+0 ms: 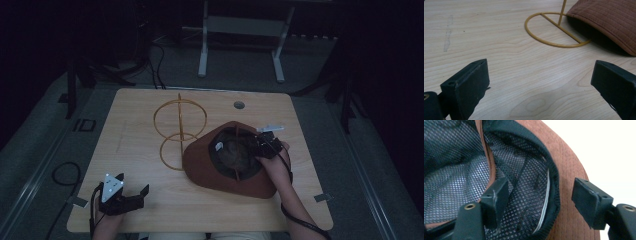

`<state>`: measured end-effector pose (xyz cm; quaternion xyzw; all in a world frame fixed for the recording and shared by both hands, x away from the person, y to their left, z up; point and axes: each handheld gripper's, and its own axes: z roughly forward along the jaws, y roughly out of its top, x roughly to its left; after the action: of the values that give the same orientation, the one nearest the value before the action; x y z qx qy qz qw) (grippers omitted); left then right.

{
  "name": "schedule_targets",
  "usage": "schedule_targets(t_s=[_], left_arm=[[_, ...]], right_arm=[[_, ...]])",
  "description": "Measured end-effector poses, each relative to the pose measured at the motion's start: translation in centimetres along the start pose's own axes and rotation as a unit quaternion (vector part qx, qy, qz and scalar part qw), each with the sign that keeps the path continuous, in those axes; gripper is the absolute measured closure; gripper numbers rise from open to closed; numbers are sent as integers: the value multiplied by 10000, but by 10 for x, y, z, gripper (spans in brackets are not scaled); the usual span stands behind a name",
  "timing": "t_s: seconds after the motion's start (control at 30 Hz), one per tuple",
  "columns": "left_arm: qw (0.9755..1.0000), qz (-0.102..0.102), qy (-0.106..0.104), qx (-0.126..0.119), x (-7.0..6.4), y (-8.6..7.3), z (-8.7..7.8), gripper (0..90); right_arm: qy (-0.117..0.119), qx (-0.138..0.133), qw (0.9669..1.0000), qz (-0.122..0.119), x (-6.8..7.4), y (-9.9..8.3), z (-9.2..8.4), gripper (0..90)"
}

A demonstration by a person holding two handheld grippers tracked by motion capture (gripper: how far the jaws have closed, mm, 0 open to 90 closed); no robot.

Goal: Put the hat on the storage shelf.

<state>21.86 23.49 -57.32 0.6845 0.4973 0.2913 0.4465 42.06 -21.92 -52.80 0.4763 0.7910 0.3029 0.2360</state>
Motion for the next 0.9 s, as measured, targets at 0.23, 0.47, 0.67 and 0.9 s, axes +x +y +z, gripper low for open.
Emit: schedule_targets(t_s=[0.23, 0.47, 0.67, 0.9], left_arm=[[10000, 29, 59, 8, -1, 0, 0, 25], [10000, 7, 53, 45, 0, 0, 0, 25], [10000, -6, 69, 62, 0, 0, 0, 25], [9998, 67, 131, 114, 0, 0, 1, 25]], right_arm=[[-164, 323, 9993, -46, 7, 2, 9, 431], [-664, 465, 9965, -180, 18, 0, 17, 572], [-1044, 399, 9936, -155, 17, 0, 17, 802], [-1050, 3, 9944, 109, 13, -1, 6, 838]])
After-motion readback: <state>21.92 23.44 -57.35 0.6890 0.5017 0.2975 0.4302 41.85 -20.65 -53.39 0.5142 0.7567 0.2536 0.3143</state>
